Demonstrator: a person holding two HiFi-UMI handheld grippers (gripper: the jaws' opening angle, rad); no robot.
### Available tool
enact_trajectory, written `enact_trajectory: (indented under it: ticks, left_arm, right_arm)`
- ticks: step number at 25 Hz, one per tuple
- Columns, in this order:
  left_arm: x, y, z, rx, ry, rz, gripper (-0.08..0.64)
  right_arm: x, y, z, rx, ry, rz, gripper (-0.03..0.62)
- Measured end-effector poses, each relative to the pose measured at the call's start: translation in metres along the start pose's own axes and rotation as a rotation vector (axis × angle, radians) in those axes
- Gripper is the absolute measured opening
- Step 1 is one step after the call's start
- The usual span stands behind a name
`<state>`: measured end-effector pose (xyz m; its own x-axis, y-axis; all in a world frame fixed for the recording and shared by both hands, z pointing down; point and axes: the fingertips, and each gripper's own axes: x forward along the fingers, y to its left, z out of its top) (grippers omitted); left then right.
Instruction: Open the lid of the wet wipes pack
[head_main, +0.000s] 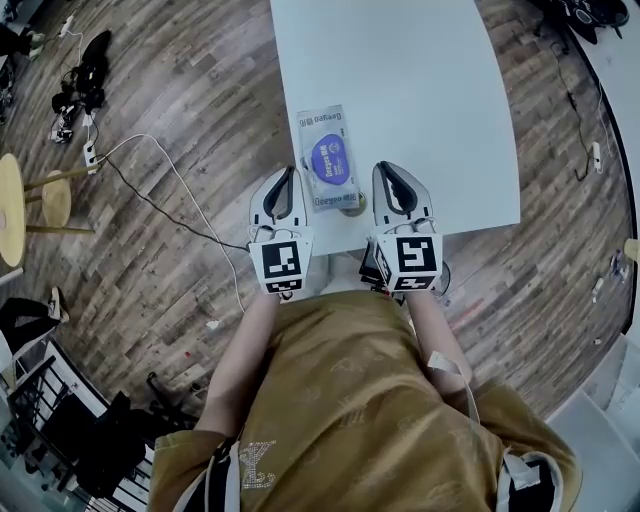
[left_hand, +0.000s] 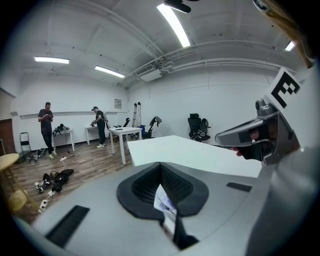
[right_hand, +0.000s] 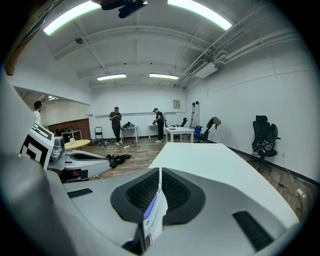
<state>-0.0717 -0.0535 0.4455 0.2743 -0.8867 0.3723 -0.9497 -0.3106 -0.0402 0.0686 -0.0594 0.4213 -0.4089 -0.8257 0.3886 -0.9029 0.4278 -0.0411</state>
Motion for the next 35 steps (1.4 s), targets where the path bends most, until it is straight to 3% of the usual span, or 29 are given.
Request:
enact_trajectory:
  ticks: [11, 23, 35]
  left_arm:
    - [0.013, -0.012, -0.04, -0.02, 0.106, -0.039, 0.005]
    - [0.026, -0.023, -0.066, -0.034, 0.185, -0.099, 0.005]
    - [0.038, -0.049, -0.11, -0.056, 0.368, -0.212, 0.005]
  right_arm:
    - [0.015, 0.001, -0.044, 0.006, 0.096, 0.015, 0.01]
    - [0.032, 0.007, -0.065, 0.015, 0.155, 0.036, 0.011]
    - [0.049, 0.008, -0.082, 0.02, 0.194, 0.074, 0.012]
